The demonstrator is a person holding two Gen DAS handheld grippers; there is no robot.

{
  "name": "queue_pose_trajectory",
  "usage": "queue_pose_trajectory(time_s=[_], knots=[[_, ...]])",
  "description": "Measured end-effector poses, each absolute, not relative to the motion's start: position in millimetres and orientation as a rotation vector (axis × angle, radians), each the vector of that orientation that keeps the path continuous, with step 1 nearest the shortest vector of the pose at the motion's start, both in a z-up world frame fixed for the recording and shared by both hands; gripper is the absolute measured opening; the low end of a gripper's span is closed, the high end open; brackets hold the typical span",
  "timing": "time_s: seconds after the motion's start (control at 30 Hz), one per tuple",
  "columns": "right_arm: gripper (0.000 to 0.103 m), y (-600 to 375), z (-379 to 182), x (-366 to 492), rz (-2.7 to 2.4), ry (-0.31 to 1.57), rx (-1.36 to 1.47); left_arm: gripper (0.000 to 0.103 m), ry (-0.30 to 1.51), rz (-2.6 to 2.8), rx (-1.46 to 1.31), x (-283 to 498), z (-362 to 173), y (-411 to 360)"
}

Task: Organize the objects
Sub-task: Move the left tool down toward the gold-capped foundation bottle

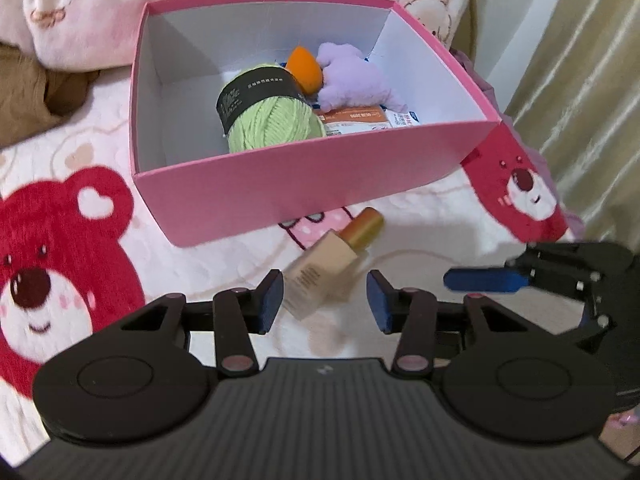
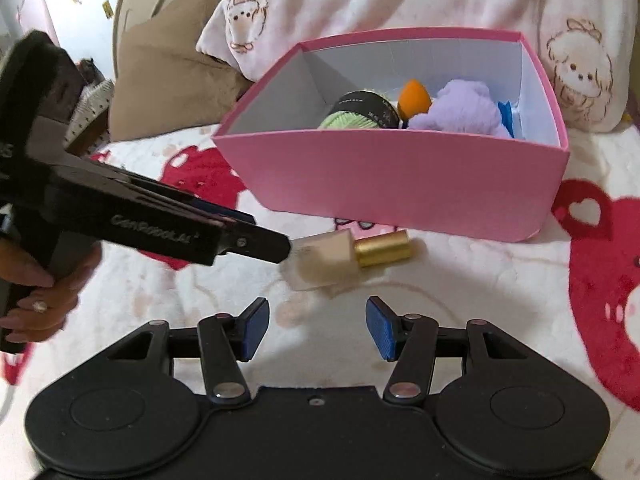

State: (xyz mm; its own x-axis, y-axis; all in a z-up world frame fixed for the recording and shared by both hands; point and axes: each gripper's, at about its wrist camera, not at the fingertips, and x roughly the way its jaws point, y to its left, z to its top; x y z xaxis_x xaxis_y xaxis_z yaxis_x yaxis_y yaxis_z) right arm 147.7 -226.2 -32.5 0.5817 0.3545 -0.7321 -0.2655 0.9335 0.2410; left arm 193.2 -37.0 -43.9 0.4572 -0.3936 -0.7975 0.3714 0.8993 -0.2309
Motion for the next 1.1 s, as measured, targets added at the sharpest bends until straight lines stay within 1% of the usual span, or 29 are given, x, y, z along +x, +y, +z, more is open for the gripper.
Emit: queue_pose_trajectory(time_s=[0.1,0.23,0.27,0.37,0.53,0.6,0.67,0.77,0.83,0.93,1.0,1.1], knots=[[0.061,-221.6,-46.2,151.6,0.375,0.838,0.09,0.044,0.974,-0.485,-0.023,199.3,-58.6,-33.9],[0.061,-222.2,-69.2,165.3,0.362,0.866,0.157,0.044,0.998,-0.5,-0.069,207.8,-77.2,-28.8],[0.061,-220.5,-72.2,166.2,0.357,0.865,0.159,0.049,1.013,-0.514,-0.092,210.1,-81.2,-28.1],[0.061,-212.9,-77.9,171.8,0.364,0.871,0.143,0.055,1.012,-0.516,-0.131,213.3,-88.5,-28.8],[0.061,-206.2,-80.9,169.3,0.377,0.877,0.108,0.057,1.047,-0.527,-0.204,213.4,-90.4,-27.5],[0.063,-206.4,-79.5,168.0,0.38,0.873,0.101,0.057,1.07,-0.56,-0.246,211.5,-88.1,-28.5],[0.07,-207.1,-77.6,166.8,0.382,0.869,0.099,0.057,1.085,-0.598,-0.272,210.8,-86.7,-32.1],[0.076,-209.1,-75.0,165.5,0.383,0.868,0.109,0.057,1.105,-0.631,-0.299,212.9,-86.7,-38.3],[0.077,-211.2,-75.3,166.6,0.369,0.879,0.116,0.057,1.12,-0.668,-0.359,214.7,-86.3,-37.9],[0.085,-218.4,-75.1,167.7,0.331,0.894,0.143,0.056,1.147,-0.712,-0.477,217.4,-90.9,-37.0],[0.086,-224.8,-77.5,170.3,0.305,0.894,0.188,0.056,1.138,-0.691,-0.481,218.3,-90.0,-39.9],[0.086,-231.9,-86.6,177.0,0.272,0.909,0.237,0.056,1.088,-0.625,-0.376,219.0,-83.7,-47.5]])
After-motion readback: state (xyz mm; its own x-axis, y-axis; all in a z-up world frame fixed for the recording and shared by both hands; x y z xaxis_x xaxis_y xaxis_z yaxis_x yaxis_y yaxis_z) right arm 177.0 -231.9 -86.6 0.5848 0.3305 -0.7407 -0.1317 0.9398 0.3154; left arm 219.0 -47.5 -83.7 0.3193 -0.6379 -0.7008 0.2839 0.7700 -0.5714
